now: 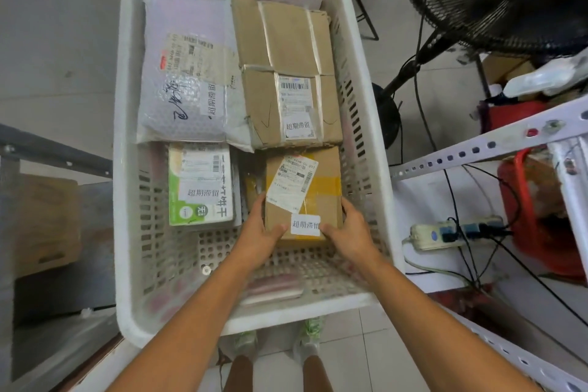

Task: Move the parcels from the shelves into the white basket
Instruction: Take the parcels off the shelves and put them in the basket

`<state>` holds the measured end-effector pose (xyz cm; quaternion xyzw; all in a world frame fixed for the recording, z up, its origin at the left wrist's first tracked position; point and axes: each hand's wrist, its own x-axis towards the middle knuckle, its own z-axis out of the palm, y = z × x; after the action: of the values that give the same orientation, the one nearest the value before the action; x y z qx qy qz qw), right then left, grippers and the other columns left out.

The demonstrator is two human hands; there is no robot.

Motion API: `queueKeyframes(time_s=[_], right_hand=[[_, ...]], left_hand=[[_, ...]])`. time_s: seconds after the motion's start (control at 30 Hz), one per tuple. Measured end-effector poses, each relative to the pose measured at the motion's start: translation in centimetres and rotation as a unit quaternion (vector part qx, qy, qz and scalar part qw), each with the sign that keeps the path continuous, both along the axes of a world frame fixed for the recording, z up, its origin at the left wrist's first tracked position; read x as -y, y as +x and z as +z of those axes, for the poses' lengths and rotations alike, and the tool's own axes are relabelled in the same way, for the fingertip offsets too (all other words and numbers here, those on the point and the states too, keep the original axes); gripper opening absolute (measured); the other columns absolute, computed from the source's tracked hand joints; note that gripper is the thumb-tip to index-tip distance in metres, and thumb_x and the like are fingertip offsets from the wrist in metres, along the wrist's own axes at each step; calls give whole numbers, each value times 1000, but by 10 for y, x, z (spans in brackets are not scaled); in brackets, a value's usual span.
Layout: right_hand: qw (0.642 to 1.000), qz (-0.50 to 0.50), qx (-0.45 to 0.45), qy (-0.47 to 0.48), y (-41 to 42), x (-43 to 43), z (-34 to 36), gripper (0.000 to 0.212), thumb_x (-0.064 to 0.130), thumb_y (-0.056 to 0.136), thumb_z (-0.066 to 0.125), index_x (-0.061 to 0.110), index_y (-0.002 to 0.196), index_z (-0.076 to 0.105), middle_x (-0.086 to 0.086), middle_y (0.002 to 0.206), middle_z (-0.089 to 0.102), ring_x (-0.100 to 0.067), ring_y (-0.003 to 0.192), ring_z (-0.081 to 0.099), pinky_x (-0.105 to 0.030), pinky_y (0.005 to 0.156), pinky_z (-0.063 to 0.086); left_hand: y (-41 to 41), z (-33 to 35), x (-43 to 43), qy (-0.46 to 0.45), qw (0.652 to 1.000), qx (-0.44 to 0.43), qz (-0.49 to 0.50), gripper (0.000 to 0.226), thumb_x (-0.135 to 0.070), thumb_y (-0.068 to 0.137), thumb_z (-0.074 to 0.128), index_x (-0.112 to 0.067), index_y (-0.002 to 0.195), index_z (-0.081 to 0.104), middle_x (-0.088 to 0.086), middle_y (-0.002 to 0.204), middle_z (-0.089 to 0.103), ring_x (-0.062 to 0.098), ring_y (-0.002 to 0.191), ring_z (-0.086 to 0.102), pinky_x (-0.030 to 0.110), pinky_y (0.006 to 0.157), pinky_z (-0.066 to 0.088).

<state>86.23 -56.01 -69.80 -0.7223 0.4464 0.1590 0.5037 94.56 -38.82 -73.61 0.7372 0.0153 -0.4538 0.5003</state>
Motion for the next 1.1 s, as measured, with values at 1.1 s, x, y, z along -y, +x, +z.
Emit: queueKeyframes(time_s=[1.1], right_hand=[[994,32,-101,-30,-14,-6,7,66,-4,82,65,20,138,39,-4,123,58,-25,114,56,-44,96,51]], left_hand=[[-22,-6,-5,61,991,-34,-110,97,-13,85,69,-29,153,2,0,154,31,20,141,30,44,116,28]])
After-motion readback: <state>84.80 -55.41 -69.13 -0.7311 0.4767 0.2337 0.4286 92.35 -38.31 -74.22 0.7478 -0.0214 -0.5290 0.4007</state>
